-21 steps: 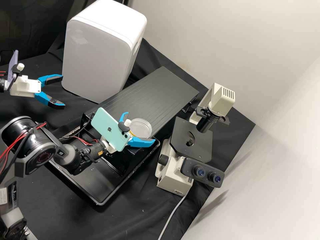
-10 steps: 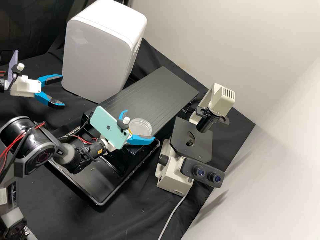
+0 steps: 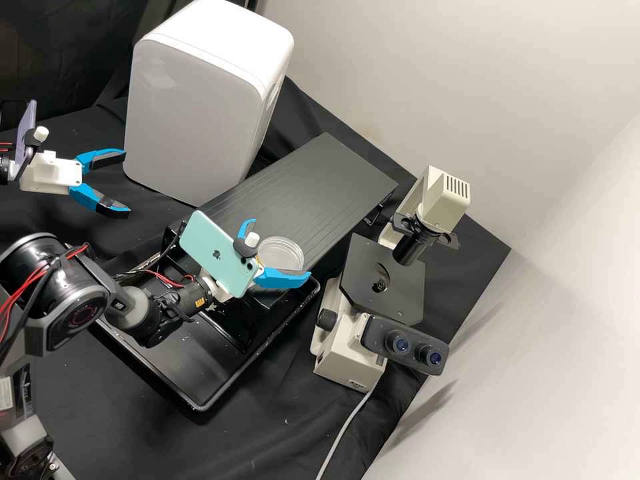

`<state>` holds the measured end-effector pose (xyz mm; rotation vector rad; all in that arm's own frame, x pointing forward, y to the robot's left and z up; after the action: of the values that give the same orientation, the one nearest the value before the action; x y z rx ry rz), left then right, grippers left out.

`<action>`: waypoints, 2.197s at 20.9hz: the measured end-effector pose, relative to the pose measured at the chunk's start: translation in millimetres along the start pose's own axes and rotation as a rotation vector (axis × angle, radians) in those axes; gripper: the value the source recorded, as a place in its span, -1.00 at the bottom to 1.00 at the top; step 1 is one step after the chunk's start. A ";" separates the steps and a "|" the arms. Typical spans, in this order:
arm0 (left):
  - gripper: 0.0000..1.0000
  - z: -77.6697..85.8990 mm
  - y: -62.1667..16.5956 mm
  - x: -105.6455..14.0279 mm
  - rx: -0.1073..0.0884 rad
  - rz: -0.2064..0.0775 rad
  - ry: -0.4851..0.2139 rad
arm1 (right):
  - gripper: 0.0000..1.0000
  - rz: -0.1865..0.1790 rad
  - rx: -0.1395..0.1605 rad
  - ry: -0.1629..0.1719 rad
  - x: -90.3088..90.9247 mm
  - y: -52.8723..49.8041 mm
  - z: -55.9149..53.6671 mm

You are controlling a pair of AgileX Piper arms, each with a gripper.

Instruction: Remove the lid from the petri dish

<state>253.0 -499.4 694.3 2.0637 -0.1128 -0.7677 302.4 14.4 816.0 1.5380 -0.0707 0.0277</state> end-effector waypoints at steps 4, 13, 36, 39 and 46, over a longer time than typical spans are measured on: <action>1.00 0.0 0.0 0.0 0.000 0.000 0.000 | -1.00 0.004 0.000 0.004 -0.9 1.4 -1.2; 1.00 0.0 0.0 0.0 0.000 0.000 0.000 | -1.00 0.014 0.000 0.012 -2.7 1.5 -1.1; 1.00 0.0 0.0 0.0 0.000 0.000 0.000 | 1.00 0.037 0.015 -0.004 -3.3 3.4 0.6; 1.00 0.0 0.0 0.0 0.000 0.000 0.000 | 1.00 0.037 0.015 -0.004 -3.3 3.4 0.6; 1.00 0.0 0.0 0.0 0.000 0.000 0.000 | 1.00 0.037 0.015 -0.004 -3.3 3.4 0.6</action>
<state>253.0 -499.4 694.3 2.0637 -0.1128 -0.7677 299.0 14.0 819.2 1.5522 -0.1024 0.0546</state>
